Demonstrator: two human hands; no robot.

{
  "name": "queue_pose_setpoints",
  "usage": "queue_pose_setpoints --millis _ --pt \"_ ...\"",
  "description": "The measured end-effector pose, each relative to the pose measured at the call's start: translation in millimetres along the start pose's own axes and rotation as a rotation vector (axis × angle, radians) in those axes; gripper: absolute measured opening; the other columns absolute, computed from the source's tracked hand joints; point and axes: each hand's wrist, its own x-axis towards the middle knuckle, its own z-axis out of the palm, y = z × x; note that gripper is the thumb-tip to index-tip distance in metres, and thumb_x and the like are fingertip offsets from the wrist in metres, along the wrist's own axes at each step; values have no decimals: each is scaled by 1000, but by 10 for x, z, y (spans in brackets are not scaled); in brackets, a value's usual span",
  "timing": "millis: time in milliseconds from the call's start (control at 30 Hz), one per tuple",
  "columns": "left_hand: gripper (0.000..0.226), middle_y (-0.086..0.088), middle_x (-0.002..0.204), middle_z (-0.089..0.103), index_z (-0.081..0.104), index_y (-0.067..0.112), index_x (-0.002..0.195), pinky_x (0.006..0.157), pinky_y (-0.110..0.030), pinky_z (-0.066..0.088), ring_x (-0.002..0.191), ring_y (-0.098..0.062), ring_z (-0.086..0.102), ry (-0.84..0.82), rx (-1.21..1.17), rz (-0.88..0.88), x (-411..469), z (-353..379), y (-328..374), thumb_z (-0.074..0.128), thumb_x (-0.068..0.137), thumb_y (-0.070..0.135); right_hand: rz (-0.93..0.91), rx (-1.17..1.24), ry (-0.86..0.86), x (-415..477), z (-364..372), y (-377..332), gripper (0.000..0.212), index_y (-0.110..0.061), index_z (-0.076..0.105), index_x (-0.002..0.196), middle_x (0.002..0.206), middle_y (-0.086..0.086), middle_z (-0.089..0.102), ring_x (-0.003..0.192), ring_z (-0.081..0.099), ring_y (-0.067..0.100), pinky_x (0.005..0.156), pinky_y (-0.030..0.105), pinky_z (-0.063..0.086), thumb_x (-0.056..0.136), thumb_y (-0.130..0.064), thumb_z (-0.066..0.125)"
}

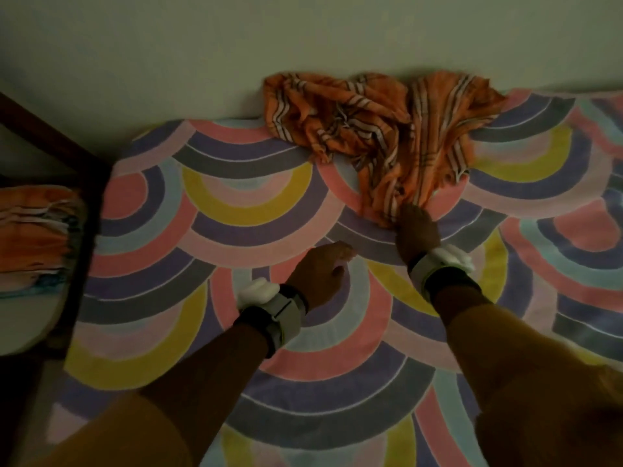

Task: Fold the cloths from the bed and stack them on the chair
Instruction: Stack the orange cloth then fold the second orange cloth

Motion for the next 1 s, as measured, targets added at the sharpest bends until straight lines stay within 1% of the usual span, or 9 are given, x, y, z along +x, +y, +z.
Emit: queue_pose_setpoints --millis 100,200,300,400,567,667,800,900,1000 --pt "48 -16 140 46 41 4 135 111 -32 31 131 -29 41 68 -5 24 2 -141 239 50 88 -3 -50 157 20 -211 -259 -219 45 2 49 127 110 31 62 98 59 47 79 49 45 93 -23 36" --pt "66 -11 153 26 23 11 144 116 -28 19 141 -25 24 130 46 73 -25 -509 685 54 87 0 -213 457 -49 -643 -787 -709 54 -10 45 135 120 15 63 105 56 23 83 40 46 93 -43 46" --pt "53 -18 136 49 47 6 131 106 -30 35 128 -30 45 73 64 202 -187 -1060 1177 58 79 10 -92 690 -207 -993 -1512 -1117 75 -19 58 117 108 11 67 95 63 26 83 49 49 79 -79 32" --pt "30 -16 97 68 66 6 99 74 -41 51 89 -31 63 -3 114 224 -543 -1718 1732 61 79 27 -60 814 -296 -1293 -2390 -1536 53 -14 64 95 83 13 68 72 63 26 68 47 50 81 -63 50" --pt "34 -11 64 58 51 11 61 54 -27 32 59 -23 53 -41 209 300 -1227 -2602 2186 66 80 35 -171 677 -529 -1660 -3396 -2029 41 -24 54 107 100 2 69 89 67 18 75 38 55 75 -35 77" --pt "29 5 55 52 50 12 56 49 -17 28 54 -4 52 41 205 355 -1713 -3134 2482 62 77 26 -266 474 -359 -1873 -3745 -2308 36 -36 51 100 95 -9 58 79 58 9 73 37 49 75 -28 76" --pt "31 5 50 41 43 8 54 49 -20 25 49 -2 39 107 157 449 -2125 -3616 2811 67 75 10 -365 384 -34 -2155 -3973 -2704 16 -29 58 86 81 -16 56 71 56 -1 65 34 45 83 -18 69" --pt "39 7 48 31 34 21 52 49 -23 25 48 -1 32 196 71 510 -2387 -4000 2953 63 73 6 -431 548 139 -2480 -4232 -3146 18 -22 55 74 68 -10 52 67 51 3 62 29 39 84 -11 66" --pt "40 8 48 35 36 21 50 49 -22 26 49 0 34 310 21 517 -2500 -4377 3045 62 71 -2 -509 852 93 -2687 -4540 -3503 15 -17 52 75 61 -7 47 57 42 9 55 25 34 83 -8 61"
